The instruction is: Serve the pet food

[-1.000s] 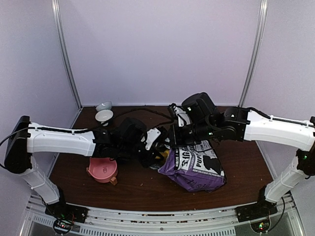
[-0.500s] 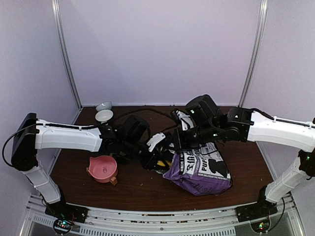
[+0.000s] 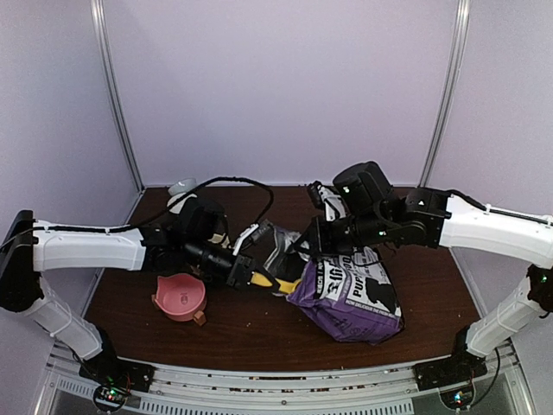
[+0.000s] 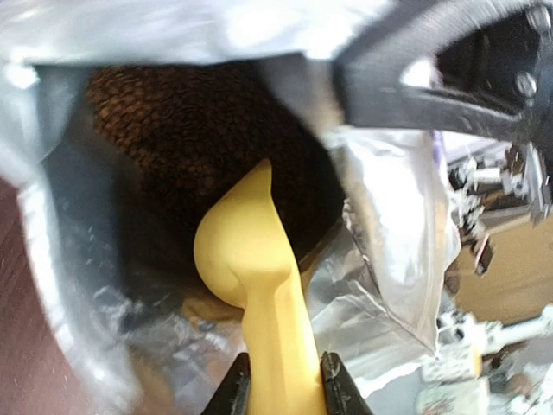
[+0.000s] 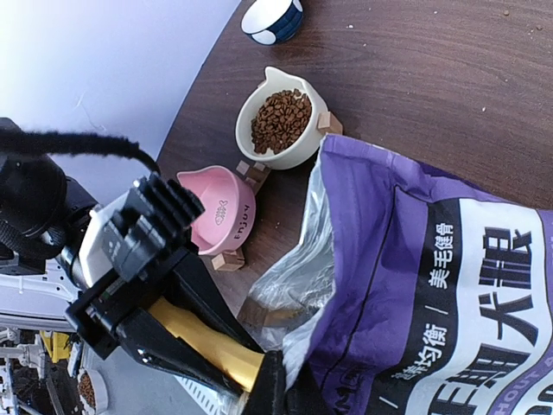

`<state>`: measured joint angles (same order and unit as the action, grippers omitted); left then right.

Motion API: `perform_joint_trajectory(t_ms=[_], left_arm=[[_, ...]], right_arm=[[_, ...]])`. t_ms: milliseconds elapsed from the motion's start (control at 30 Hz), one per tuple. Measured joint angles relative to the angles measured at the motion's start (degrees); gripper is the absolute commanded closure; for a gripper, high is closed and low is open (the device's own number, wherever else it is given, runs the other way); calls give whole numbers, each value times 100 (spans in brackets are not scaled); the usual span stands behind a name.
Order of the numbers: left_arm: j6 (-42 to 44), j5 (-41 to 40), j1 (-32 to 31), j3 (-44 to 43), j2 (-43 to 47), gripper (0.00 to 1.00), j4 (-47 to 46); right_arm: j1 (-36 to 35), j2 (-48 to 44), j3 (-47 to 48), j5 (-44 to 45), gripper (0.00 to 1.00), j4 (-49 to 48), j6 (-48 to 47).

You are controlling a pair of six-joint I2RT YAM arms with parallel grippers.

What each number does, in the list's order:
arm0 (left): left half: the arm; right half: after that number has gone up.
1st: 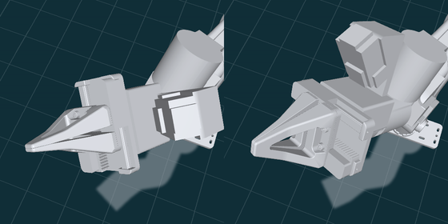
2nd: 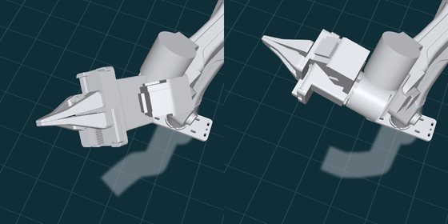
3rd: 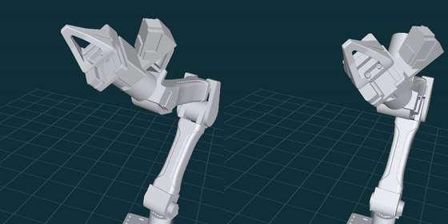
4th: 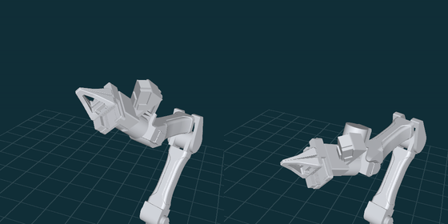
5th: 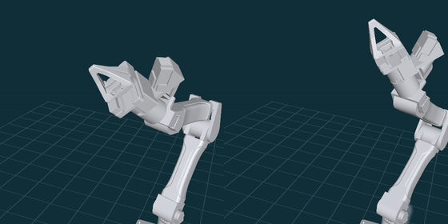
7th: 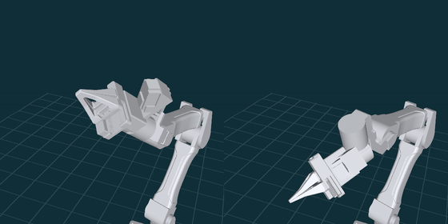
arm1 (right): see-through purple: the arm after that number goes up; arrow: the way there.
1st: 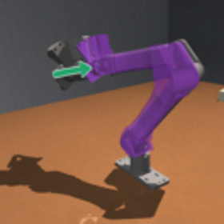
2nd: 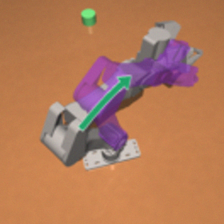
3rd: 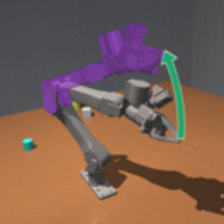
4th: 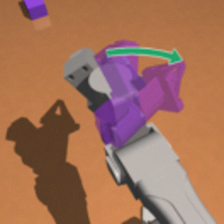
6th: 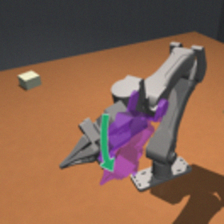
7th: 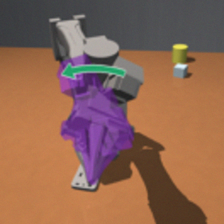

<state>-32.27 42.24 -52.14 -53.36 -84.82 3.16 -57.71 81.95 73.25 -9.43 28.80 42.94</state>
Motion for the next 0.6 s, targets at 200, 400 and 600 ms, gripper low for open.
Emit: perform_joint_trajectory(t_ms=[200,400,600], left_arm=[[-1228,-11,308,313,378,100,-225],[-2350,-157,673,748,874,100,-529],[-3204,-299,861,1182,1335,100,-997]], right_arm=[[33,-144,-83,96,100,-79,52],[33,-199,-131,162,100,-125,59],[46,-219,-151,199,100,-162,79]])
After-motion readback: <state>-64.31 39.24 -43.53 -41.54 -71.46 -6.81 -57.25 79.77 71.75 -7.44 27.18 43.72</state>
